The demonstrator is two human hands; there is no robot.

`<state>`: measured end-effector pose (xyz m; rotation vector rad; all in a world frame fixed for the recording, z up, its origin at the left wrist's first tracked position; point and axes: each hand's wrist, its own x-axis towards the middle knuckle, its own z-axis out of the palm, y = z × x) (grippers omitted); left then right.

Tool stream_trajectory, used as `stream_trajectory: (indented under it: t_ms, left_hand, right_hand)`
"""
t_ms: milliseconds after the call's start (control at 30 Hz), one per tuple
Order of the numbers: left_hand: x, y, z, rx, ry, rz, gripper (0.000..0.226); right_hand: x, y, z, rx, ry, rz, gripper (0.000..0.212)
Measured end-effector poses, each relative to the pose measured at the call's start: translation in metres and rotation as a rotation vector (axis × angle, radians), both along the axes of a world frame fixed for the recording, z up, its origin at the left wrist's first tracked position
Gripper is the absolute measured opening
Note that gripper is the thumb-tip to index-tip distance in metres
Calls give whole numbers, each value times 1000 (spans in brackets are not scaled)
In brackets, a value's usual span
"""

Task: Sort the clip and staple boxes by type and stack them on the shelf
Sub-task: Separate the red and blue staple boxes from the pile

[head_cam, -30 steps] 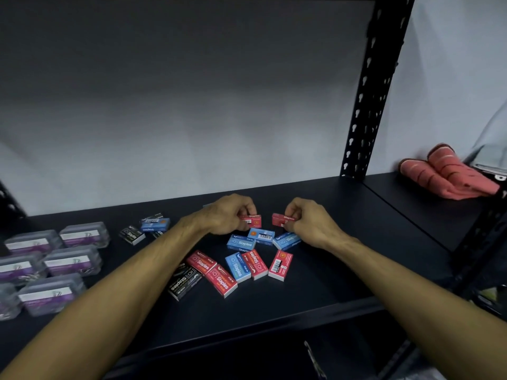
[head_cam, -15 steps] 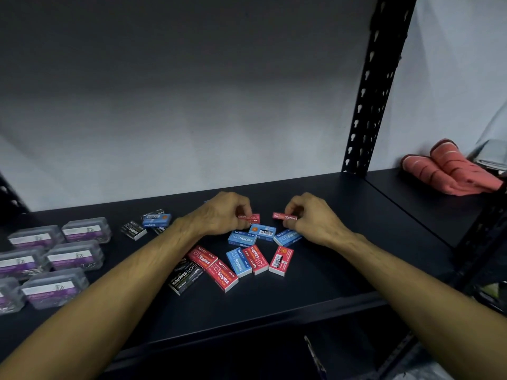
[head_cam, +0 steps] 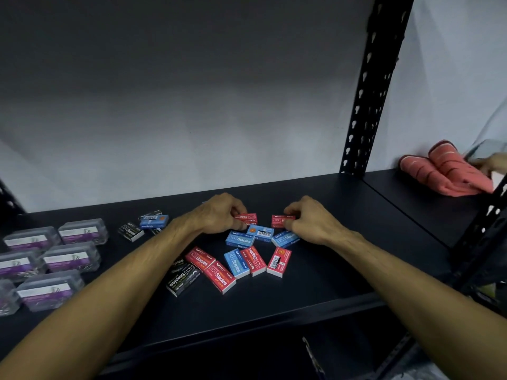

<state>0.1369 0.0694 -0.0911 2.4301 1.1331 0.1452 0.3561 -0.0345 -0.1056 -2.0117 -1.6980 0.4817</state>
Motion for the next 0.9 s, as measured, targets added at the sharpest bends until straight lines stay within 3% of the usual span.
stream_trajectory:
  t_ms: [333,900]
  left_hand:
    - [1,-1,1,-28,-114,17,34]
    - [6,-1,5,-15,-154,-32,25]
  right_hand:
    - [-2,-2,1,42,94,23,24]
    - [7,2,-4,65,223,-6,29]
